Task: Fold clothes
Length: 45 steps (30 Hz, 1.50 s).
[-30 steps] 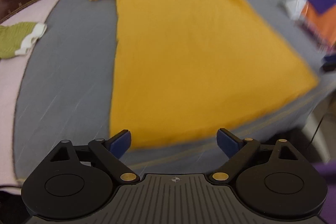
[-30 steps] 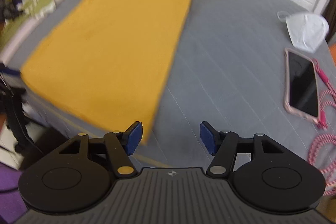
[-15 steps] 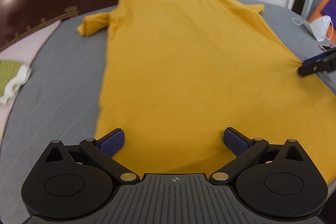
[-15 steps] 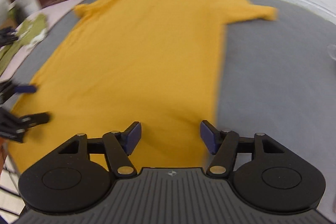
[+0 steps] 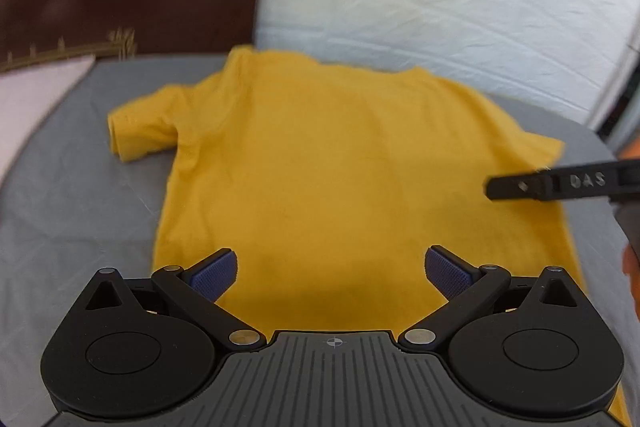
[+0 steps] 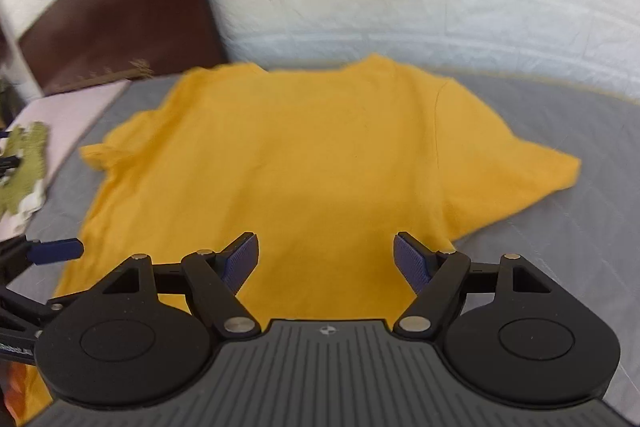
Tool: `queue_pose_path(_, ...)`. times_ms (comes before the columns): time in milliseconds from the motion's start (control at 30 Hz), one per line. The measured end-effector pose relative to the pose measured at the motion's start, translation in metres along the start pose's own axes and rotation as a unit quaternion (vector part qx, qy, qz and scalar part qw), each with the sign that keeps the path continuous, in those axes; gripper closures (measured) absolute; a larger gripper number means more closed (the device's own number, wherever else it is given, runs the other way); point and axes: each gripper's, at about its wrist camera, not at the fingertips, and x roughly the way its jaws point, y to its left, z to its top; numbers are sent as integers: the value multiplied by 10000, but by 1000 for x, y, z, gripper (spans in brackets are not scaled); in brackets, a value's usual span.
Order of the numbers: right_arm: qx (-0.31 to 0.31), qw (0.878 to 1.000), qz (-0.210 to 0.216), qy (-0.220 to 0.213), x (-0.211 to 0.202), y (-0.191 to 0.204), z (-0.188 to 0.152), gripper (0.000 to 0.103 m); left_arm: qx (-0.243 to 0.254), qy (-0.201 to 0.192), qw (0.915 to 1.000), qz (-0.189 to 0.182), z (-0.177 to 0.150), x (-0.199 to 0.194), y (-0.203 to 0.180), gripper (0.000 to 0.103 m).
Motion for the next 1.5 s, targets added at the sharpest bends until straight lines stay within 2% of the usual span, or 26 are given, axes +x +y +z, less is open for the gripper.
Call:
queue_pose_path(67, 368, 9989, 307, 6, 7, -28, -4, 33, 214, -8, 9992, 340, -2, 3, 10, 0)
queue_pose_path(133, 744, 9962, 463, 1, 1, -56, -9, 57, 448, -21, 9969, 646, -7, 4, 20, 0)
queue_pose_path(167, 935, 9944, 499, 13, -3, -69, -11, 84, 494, -43, 9952, 844, -9, 2, 26, 0)
queue_pose_path(200, 1173, 9915, 564, -6, -7, -82, -13, 97, 457, -72, 9927, 1118, -10, -1, 34, 0)
queue_pose_path(233, 1434, 9875, 643, -109, -12, -91, -14, 97, 334, -189, 9913, 1258, -9, -4, 41, 0)
queue_pose_path(267, 1574, 9852, 602, -313, -18, -94, -13, 89, 138, -380, 9909, 1284, -6, -10, 47, 0)
queue_pose_path(300, 1543, 9846, 528, -629, -25, -90, -9, 63, -76, -612, 9906, 1223, -1, -15, 50, 0)
queue_pose_path(333, 1440, 9833, 500, -999, -30, -81, -5, 27, -289, -853, 9900, 1085, 6, -18, 48, 0)
queue_pose_path(400, 1228, 9762, 442, -1734, -41, -65, 5, 9, -547, -1222, 9876, 821, 24, -9, 37, 0)
queue_pose_path(467, 976, 9736, 413, -2023, -34, -44, 19, 9, -613, -1429, 9860, 603, 42, 12, 19, 0)
queue_pose_path(567, 929, 9794, 390, -1750, 4, -23, 38, 9, -698, -1409, 9861, 531, 60, 49, -4, 0)
queue_pose_path(667, 1388, 9778, 459, -1500, 37, -34, 43, 9, -766, -1214, 9859, 857, 63, 81, -5, 0)
queue_pose_path(733, 1703, 9743, 469, -1397, 54, -50, 43, 10, -581, -1071, 9838, 1312, 60, 95, 5, 0)
queue_pose_path(800, 1780, 9710, 400, -1546, 53, -67, 36, 22, -439, -1097, 9797, 1616, 54, 96, 22, 0)
queue_pose_path(867, 1794, 9689, -67, -1704, 43, -81, 32, 24, -751, -1110, 9737, 1840, 55, 91, 44, 0)
queue_pose_path(933, 2144, 9583, -274, -1867, 36, -95, 30, 22, -1187, -1104, 9652, 2052, 58, 85, 66, 0)
queue_pose_path(967, 2350, 9523, -166, -1941, 32, -100, 30, 20, -1411, -1166, 9615, 2047, 59, 81, 74, 0)
queue_pose_path(1033, 2296, 9509, 185, -2066, 25, -89, 36, 18, -1623, -1420, 9553, 2023, 64, 74, 73, 0)
queue_pose_path(1067, 2099, 9553, 271, -2063, 25, -76, 41, 16, -1561, -1536, 9559, 1958, 68, 72, 66, 0)
queue_pose_path(1133, 1589, 9683, 348, -1895, 32, -42, 55, 10, -1209, -1678, 9639, 1678, 76, 74, 45, 0)
queue_pose_path(1200, 1290, 9779, 426, -1587, 47, -15, 66, 9, -799, -1458, 9742, 1525, 84, 88, 25, 0)
queue_pose_path(1300, 1464, 9820, 392, -1130, 76, -9, 76, 9, -511, -997, 9812, 1572, 85, 114, 17, 0)
queue_pose_path(1367, 1481, 9810, 416, -1185, 80, -19, 73, 10, -305, -923, 9798, 1750, 84, 119, 21, 0)
queue_pose_path(1433, 1501, 9805, 69, -1266, 73, -34, 72, 12, -362, -862, 9767, 1931, 88, 118, 33, 0)
queue_pose_path(1467, 1661, 9777, 28, -1283, 68, -46, 70, 21, -522, -827, 9756, 1967, 90, 117, 43, 0)
queue_pose_path(1500, 1822, 9746, -13, -1301, 63, -57, 68, 23, -718, -802, 9748, 1954, 91, 114, 55, 0)
